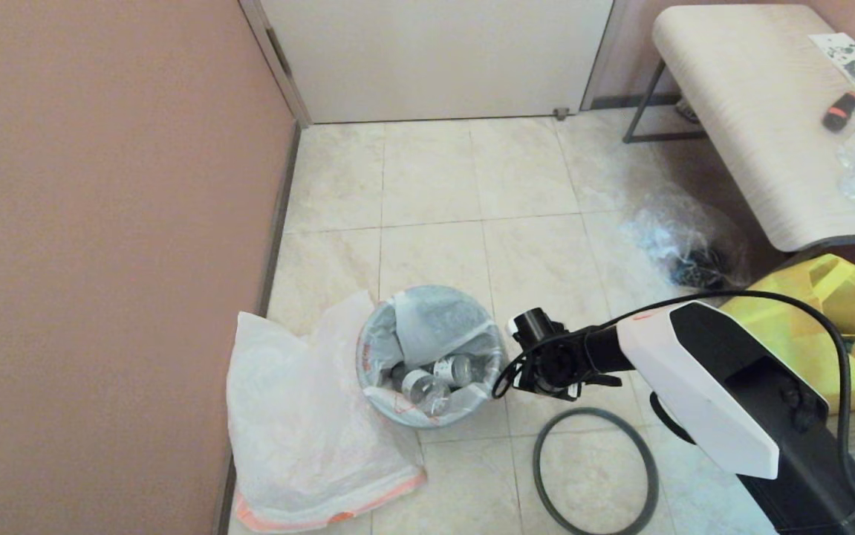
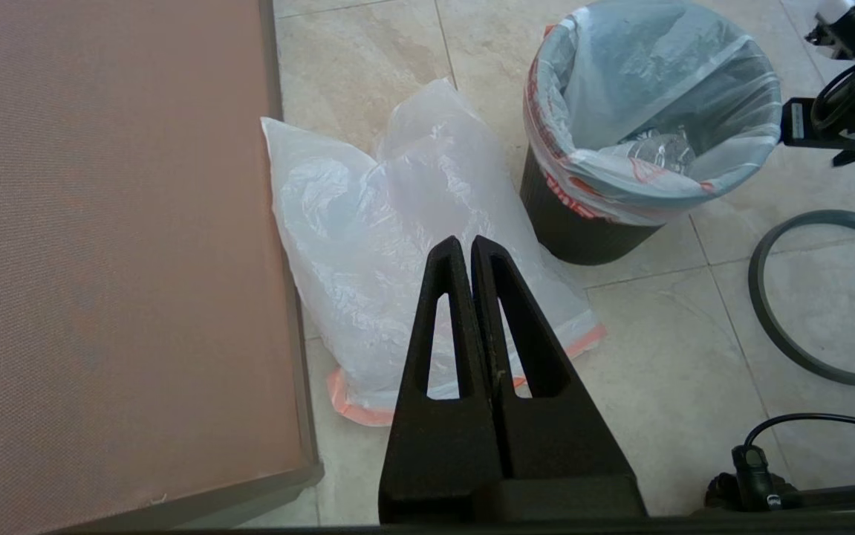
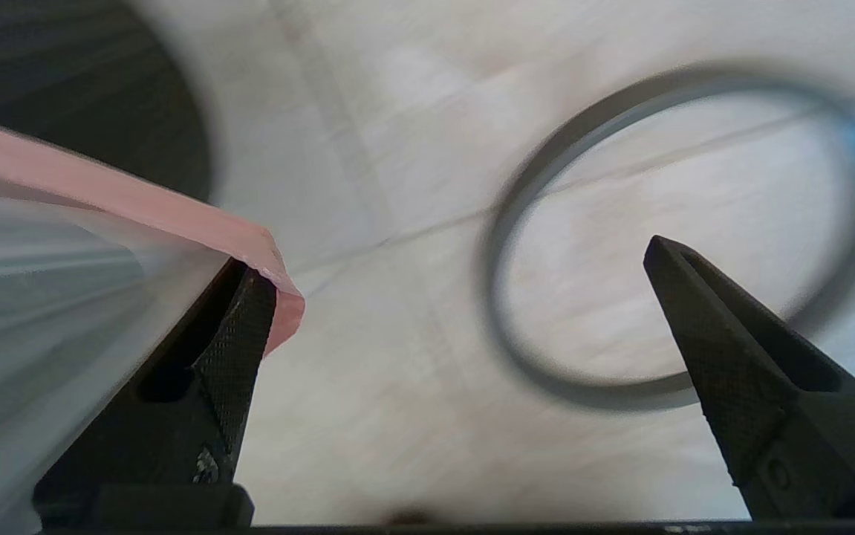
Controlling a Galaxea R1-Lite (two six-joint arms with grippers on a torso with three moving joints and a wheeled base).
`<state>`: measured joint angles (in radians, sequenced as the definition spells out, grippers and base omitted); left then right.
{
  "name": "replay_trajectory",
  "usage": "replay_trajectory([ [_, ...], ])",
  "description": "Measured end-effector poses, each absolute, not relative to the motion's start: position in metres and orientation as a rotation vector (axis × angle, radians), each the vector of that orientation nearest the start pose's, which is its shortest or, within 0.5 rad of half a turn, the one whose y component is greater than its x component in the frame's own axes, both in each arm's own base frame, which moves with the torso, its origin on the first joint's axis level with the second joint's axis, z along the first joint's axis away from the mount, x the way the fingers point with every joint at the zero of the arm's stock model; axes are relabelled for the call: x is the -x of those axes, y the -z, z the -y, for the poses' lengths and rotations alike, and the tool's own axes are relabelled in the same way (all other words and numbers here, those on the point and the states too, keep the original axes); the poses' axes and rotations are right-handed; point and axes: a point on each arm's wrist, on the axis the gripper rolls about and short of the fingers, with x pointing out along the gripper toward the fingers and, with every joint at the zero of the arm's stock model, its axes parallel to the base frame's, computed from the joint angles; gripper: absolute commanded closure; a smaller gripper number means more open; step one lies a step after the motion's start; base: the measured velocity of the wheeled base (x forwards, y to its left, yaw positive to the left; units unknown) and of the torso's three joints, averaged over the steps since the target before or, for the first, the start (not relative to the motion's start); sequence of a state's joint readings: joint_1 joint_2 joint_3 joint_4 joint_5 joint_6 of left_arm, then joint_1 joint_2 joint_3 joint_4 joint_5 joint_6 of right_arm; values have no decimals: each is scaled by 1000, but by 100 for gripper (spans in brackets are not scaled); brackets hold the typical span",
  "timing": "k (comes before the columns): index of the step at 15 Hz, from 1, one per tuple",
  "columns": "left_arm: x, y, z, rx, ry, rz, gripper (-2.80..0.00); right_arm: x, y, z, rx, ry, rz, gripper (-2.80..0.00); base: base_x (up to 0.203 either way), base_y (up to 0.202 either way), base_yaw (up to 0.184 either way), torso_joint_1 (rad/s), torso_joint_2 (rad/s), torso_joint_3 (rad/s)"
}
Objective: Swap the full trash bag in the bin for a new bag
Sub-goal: Place the trash bag on the floor
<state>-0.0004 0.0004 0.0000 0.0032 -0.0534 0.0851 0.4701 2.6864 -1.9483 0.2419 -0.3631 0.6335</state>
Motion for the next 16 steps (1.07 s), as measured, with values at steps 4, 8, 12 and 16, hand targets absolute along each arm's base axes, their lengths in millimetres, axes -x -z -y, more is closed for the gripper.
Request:
replay_trajectory([
  [4,23,-75,1,-85,54,-1,0,-444,13,-237,-57,299,-790,-280,0,0,0,0,0,0],
  [8,23,-75,1,-85,53,-1,0,-434,6,-248,30,383,-730,-280,0,0,0,0,0,0],
  [12,23,-75,1,-85,54,-1,0,-423,-13,-254,99,449,-679,-280,0,0,0,0,0,0],
  [16,23,-75,1,-85,54,-1,0,-411,-29,-257,172,497,-652,-280,0,0,0,0,0,0],
])
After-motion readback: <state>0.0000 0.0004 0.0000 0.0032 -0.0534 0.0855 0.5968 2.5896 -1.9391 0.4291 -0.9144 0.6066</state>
